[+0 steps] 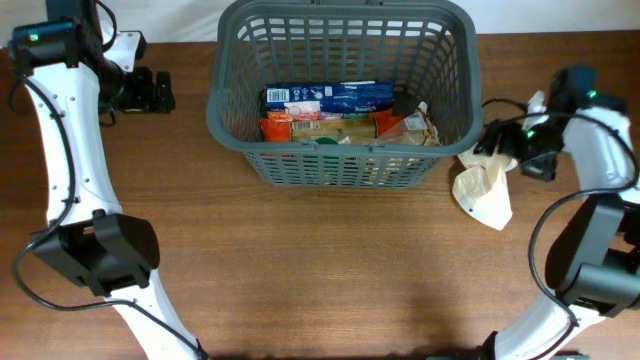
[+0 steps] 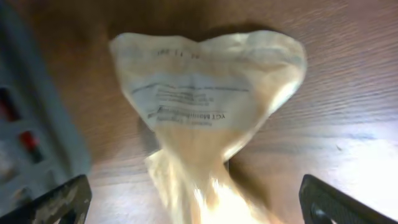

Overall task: Pack container
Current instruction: 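Grasp the cream paper bag with the right gripper and lift it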

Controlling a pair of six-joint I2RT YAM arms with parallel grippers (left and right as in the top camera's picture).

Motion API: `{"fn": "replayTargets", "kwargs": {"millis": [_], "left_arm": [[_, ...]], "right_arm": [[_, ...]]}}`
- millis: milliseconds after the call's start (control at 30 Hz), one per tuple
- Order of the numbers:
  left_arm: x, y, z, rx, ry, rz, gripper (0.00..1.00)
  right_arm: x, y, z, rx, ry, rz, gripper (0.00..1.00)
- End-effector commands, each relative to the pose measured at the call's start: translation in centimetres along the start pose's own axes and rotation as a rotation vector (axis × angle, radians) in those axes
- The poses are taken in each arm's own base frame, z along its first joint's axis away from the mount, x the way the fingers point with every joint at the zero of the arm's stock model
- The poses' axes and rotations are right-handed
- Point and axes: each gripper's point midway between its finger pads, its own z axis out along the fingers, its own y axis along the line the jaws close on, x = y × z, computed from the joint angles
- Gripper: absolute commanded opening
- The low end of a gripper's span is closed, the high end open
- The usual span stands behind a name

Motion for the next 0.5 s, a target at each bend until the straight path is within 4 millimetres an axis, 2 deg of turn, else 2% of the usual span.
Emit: {"fn": "replayTargets", "kwargs": {"millis": [0, 200, 333, 400, 467], "left_arm": [[0.1, 0.1, 0.1, 0.000, 0.003, -0.013, 0.99], [0.1, 0.1, 0.1, 0.000, 0.002, -0.013, 0.99], [0.1, 0.1, 0.1, 0.000, 0.002, -0.013, 0.99], [0.1, 0.0, 0.1, 0.000, 0.002, -0.013, 0.99], [0.1, 0.0, 0.1, 0.000, 0.002, -0.013, 0.99]], "right_arm": [[1.1, -1.0, 1.2, 0.030, 0.004, 0.000, 0.99], [2.3, -0.3, 4.1, 0.005, 0.005, -0.022, 0.99], [2.5, -0.6, 5.2, 0.003, -0.014, -0.019, 0.98], [2.6, -0.8, 5.6, 0.006, -0.019, 0.001, 0.91], [2.6, -0.9, 5.7, 0.008, -0.021, 0.022, 0.72]]}}
